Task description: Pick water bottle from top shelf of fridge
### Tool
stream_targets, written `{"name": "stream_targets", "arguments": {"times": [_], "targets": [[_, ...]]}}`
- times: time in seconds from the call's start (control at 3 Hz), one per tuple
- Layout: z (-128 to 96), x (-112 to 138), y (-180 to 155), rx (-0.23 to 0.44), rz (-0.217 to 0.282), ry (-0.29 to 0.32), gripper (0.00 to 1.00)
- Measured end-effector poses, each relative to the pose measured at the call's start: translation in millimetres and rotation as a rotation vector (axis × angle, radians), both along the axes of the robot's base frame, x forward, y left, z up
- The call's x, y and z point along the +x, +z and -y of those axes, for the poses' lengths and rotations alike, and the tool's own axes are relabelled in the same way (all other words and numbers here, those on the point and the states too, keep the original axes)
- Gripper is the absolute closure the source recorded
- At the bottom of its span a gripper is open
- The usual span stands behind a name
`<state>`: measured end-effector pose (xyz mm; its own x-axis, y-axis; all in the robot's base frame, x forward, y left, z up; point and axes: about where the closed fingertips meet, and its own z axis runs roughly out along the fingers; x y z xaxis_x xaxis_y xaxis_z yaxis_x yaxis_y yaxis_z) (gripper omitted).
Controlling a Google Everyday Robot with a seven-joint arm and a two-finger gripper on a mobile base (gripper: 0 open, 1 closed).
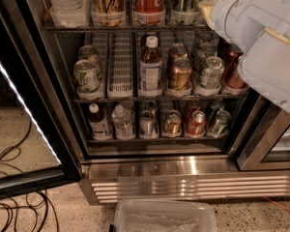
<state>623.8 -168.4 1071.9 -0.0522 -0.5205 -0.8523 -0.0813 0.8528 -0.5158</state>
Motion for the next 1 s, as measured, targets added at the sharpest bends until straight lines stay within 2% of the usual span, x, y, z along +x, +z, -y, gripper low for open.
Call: {"name": "stream_targets", "arguments": {"times": [0.67, 1.0], "targets": [[3.7, 7.4, -2.6, 0.0, 0.017, -0.018, 0.41], [11.2, 9.7, 2.8, -0.007, 0.044, -0.051, 0.42]]}}
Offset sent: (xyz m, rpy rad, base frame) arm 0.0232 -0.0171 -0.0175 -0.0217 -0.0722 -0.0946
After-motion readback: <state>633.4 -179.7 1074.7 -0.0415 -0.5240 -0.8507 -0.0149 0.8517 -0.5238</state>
